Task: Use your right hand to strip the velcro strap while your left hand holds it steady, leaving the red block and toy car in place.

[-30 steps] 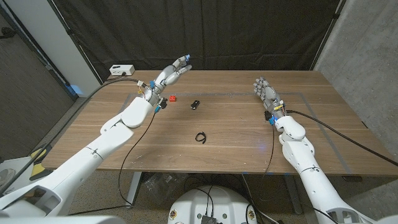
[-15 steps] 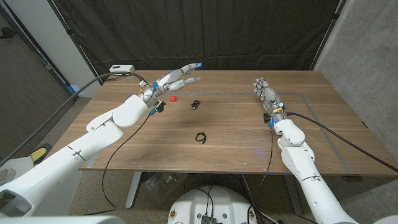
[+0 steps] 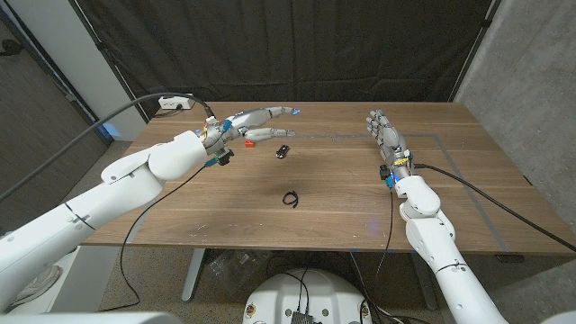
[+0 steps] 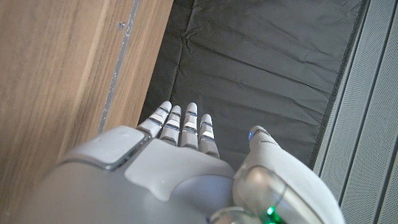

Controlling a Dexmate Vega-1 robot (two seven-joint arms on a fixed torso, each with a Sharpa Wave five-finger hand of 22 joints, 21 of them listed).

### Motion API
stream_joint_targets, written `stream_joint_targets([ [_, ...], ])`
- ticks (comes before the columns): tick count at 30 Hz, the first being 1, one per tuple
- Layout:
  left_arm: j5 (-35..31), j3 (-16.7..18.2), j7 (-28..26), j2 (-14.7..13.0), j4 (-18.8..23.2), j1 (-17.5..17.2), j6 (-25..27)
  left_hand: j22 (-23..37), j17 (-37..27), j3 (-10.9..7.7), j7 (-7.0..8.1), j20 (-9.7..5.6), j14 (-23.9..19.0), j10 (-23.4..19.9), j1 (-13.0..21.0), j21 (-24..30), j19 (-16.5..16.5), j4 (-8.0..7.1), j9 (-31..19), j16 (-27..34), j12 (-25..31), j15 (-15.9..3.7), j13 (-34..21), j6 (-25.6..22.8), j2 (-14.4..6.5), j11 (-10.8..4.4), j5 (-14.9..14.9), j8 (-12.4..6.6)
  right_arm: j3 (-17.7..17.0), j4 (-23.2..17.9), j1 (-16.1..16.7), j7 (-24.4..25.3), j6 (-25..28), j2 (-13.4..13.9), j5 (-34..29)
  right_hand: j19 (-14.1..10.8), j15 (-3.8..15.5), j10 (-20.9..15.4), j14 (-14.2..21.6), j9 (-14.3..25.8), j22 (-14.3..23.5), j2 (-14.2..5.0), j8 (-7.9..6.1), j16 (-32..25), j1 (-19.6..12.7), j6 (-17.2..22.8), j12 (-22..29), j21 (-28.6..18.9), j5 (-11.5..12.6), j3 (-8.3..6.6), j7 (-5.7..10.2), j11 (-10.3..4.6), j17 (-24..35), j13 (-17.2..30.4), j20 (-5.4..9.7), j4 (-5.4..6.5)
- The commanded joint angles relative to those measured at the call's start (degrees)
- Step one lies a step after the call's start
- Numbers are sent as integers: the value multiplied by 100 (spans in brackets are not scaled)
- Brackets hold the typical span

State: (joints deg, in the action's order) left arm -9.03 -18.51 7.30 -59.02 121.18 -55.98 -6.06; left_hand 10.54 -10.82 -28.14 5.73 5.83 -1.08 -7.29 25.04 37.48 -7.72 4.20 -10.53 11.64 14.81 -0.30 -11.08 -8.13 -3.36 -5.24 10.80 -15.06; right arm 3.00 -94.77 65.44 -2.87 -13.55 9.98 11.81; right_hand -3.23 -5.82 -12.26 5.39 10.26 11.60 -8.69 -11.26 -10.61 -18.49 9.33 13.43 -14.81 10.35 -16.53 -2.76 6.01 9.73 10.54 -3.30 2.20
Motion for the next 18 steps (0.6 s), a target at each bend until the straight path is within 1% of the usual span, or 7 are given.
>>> stream_joint_targets([
  [1,-459,-224,1080,-399,587,392,679,29,-19,-9,20,-4,-74,-276,110,7,54,141,-34,30,29,-46,-18,-348,110,-46,5,-101,99,-172,242,207,-185,46,28,-2,-8,-32,66,32,14,23,-23,-2,-44,44,20,-29,10,-14,18,8,12,14,-35,-29],
  [4,-679,-375,1399,-414,698,589,813,28,-12,-30,18,-31,-188,-402,226,30,157,225,-34,64,39,-86,-17,-451,142,-74,25,-113,118,-206,309,262,-223,54,35,0,-4,-46,64,32,15,23,-18,2,-35,52,18,-25,10,-15,33,-6,16,15,-33,-28],
  [9,-866,-563,1858,-380,770,844,911,28,-8,-44,29,-55,-240,-463,298,42,213,272,-33,75,38,-107,-16,-539,156,-91,36,-130,150,-258,412,346,-291,73,43,-3,12,-50,65,33,16,22,-14,7,-38,66,9,-21,11,-22,58,-27,17,15,-16,-38],
  [12,-1031,-673,2100,-368,812,984,919,28,-3,-55,15,-61,-266,-568,373,47,250,321,-33,74,52,-123,-15,-629,181,-114,48,-149,165,-281,454,404,-333,82,41,-10,2,-60,81,33,17,30,-12,3,-36,71,9,-22,11,-22,47,-10,17,15,-34,-43],
  [15,-1296,-759,2241,-367,879,1078,865,26,8,-84,42,-58,-300,-636,554,47,299,431,-31,64,29,-142,-13,-861,233,-123,78,-210,180,-286,475,450,-382,94,42,-17,-3,-69,85,33,18,28,-7,5,-28,81,4,-21,11,-25,50,-1,20,16,-38,-43],
  [16,-1421,-787,2274,-366,912,1102,850,24,18,-113,52,-70,-303,-684,748,47,347,521,-30,45,2,-145,-12,-1085,285,-138,107,-268,185,-285,478,467,-394,100,39,-9,6,-66,84,33,18,26,-6,6,-27,81,1,-17,11,-27,59,-13,21,16,-27,-44],
  [18,-1626,-848,2349,-338,936,1166,773,24,24,-139,99,-72,-326,-817,925,51,394,567,-27,37,11,-155,-12,-1282,322,-202,127,-315,195,-259,478,495,-452,99,44,-12,-3,-75,87,34,19,32,-3,6,-25,80,1,-17,10,-26,67,-9,20,16,-20,-46],
])
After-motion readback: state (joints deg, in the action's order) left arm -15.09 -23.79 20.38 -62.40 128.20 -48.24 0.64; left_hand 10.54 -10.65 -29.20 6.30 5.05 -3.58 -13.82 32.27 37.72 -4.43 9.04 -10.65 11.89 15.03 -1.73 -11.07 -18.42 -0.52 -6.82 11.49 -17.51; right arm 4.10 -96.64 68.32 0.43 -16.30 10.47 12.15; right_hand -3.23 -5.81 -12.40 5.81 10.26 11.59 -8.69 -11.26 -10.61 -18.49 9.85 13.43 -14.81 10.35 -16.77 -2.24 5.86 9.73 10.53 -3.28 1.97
